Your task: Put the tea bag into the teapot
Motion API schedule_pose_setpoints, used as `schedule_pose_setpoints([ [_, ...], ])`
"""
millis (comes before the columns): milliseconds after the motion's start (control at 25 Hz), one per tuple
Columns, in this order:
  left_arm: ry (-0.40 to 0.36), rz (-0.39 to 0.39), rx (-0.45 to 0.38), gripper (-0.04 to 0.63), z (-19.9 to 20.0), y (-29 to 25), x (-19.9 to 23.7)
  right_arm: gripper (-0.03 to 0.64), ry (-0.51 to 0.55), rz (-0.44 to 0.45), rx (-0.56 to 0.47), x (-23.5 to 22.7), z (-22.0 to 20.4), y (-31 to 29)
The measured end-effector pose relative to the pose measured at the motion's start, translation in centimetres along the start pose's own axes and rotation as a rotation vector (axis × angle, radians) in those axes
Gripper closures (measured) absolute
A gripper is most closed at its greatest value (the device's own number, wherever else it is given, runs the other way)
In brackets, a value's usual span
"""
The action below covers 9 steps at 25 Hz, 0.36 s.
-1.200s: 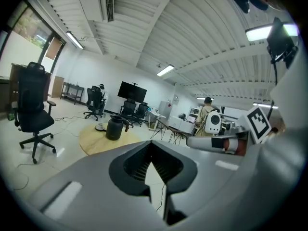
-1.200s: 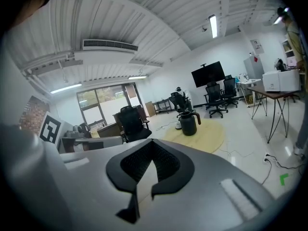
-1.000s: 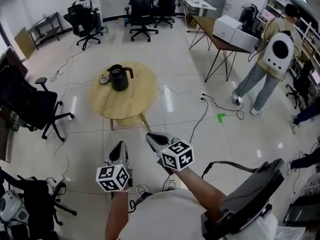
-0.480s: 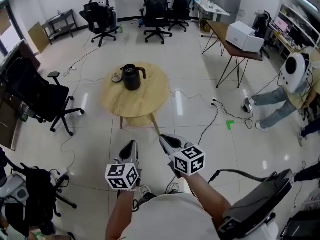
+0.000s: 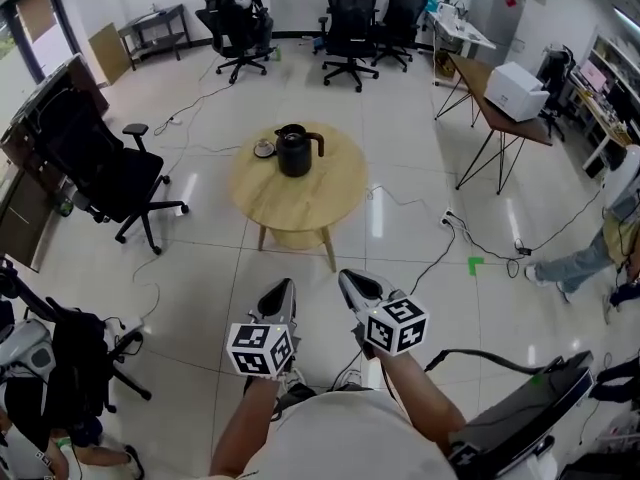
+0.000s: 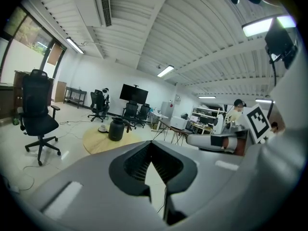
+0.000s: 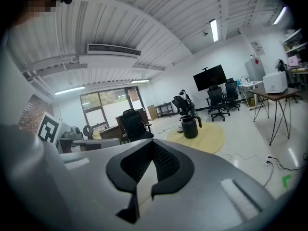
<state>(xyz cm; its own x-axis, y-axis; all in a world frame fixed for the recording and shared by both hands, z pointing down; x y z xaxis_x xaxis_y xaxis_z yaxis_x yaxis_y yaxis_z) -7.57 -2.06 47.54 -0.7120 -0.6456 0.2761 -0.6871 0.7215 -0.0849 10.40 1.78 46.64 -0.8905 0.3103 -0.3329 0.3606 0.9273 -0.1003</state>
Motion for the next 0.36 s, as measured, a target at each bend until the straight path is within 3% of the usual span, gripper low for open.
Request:
schedule_pose_setpoints([
  [360, 0.008, 0.027, -0.012, 0.583, 0.6, 0.6, 1.9, 0.617, 0.011, 0.022, 0.013, 1.1, 0.0, -1.8],
])
Point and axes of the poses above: the fingertips, and each gripper's own axes: y backward along the fingers, x to its left, z out of its top, the point moved 7 cm from there along y, backward along the fingers, and after that the axes turned 11 degrees about -x, right-handed, at the moved point
